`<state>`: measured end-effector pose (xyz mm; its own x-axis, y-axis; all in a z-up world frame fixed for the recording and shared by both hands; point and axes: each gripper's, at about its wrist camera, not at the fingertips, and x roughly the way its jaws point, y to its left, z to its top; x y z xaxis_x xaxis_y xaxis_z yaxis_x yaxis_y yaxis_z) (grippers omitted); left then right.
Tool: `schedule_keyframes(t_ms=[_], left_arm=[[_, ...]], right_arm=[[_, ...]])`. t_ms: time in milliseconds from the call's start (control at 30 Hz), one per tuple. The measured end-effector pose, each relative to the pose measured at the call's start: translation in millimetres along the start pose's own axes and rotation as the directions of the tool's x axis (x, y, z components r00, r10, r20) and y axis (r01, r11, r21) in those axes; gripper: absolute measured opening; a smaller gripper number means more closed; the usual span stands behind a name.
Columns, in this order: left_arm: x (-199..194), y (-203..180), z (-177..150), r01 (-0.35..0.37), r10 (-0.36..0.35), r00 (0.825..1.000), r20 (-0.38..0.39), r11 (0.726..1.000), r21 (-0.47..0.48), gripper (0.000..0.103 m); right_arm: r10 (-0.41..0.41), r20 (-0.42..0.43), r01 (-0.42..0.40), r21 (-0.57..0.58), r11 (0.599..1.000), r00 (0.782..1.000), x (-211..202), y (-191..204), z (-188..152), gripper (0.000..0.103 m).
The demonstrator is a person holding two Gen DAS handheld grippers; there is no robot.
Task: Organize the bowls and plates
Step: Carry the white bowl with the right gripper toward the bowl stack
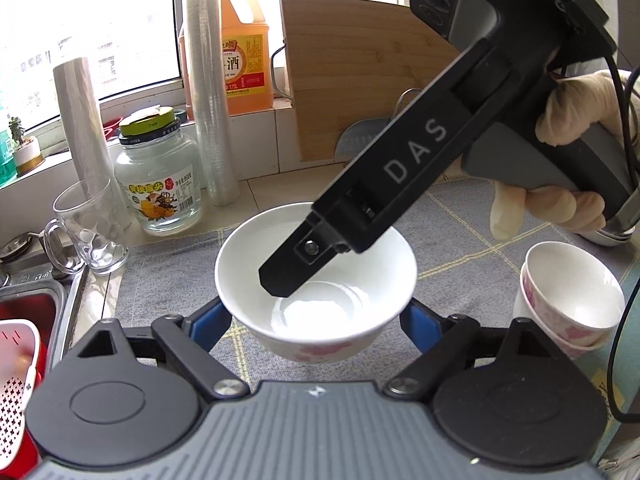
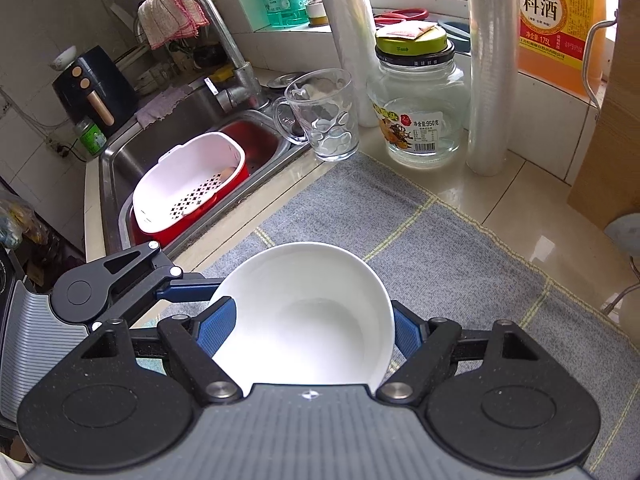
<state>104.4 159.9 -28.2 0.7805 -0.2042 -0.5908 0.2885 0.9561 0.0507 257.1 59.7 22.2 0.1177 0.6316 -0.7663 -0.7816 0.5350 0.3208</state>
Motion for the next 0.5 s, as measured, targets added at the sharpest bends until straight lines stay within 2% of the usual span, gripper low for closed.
schedule_keyframes(t_ms=[500], left_arm=[[-39.9, -57.1, 7.6, 0.070, -0.071, 0.997, 0.011, 0.995, 0.075, 0.090]], right_arm=[[-0.040, 0.028, 0.039, 0.027, 0.999, 0.999, -60.5, 8.6, -57.1, 0.085]])
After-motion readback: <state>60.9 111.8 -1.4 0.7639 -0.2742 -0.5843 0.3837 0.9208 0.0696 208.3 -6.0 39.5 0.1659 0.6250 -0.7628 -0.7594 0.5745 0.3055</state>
